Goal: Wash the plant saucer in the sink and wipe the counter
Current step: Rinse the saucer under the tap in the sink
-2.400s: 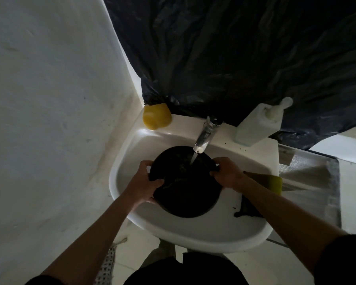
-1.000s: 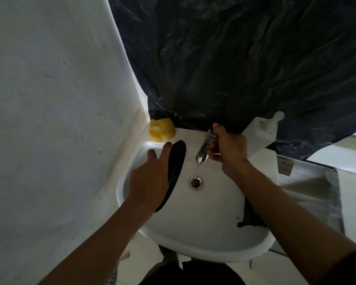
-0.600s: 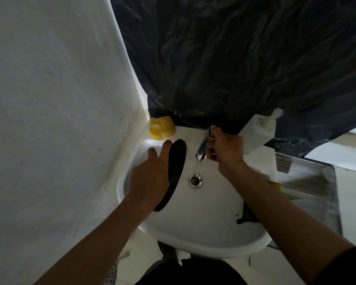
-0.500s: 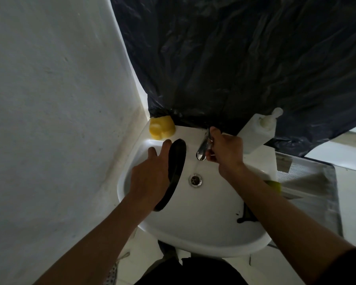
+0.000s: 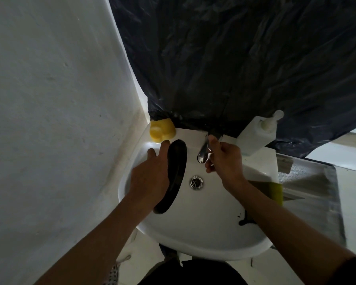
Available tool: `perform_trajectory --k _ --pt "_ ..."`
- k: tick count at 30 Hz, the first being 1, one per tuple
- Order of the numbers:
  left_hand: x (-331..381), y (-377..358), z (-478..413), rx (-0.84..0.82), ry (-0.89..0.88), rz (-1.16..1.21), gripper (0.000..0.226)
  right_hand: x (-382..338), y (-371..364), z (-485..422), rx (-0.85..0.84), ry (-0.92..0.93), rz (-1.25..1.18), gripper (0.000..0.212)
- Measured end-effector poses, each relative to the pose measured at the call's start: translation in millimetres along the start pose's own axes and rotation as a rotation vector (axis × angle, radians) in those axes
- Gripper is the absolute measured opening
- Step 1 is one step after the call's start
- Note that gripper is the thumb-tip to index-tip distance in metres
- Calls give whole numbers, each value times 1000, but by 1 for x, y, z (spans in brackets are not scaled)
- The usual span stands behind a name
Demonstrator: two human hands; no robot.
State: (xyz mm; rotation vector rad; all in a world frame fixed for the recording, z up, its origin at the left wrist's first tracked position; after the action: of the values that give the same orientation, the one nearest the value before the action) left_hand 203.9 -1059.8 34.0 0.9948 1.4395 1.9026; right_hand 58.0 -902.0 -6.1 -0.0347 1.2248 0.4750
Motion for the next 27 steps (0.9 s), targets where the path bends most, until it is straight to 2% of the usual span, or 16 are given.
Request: perform_trajectory --k 5,8,12,15,18,22,27 --pt "-18 -6 -5 -75 74 155 71 35 3 6 49 -89 -77 70" --pt "-39 -21 -7 -192 198 396 60 76 7 5 89 -158 116 57" --pt "-61 -47 1 -371 367 672 54 117 -10 9 -143 -314 196 30" --pt "-65 -63 5 -416 416 795 55 120 -12 4 -201 -259 273 22" --pt "-71 -80 8 -387 463 789 51 128 -4 -4 -217 -237 350 13" --pt "-78 -107 6 -348 524 734 47 142 6 -16 -204 -287 415 17" --pt "-70 -136 6 -381 491 610 50 168 6 -29 -203 -292 531 26"
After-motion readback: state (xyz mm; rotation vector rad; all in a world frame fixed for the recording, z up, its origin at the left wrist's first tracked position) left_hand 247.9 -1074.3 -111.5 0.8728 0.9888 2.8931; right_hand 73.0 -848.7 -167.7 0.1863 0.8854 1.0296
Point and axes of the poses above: each hand's wrist, its own z-axis away from the middle knuckle, its own y-axis out of the back of the hand, x = y × z, the point moved 8 cm from there along -z, towards the middle knuckle, and after that the axes turned 1 degree about x, right-handed, at the moved point
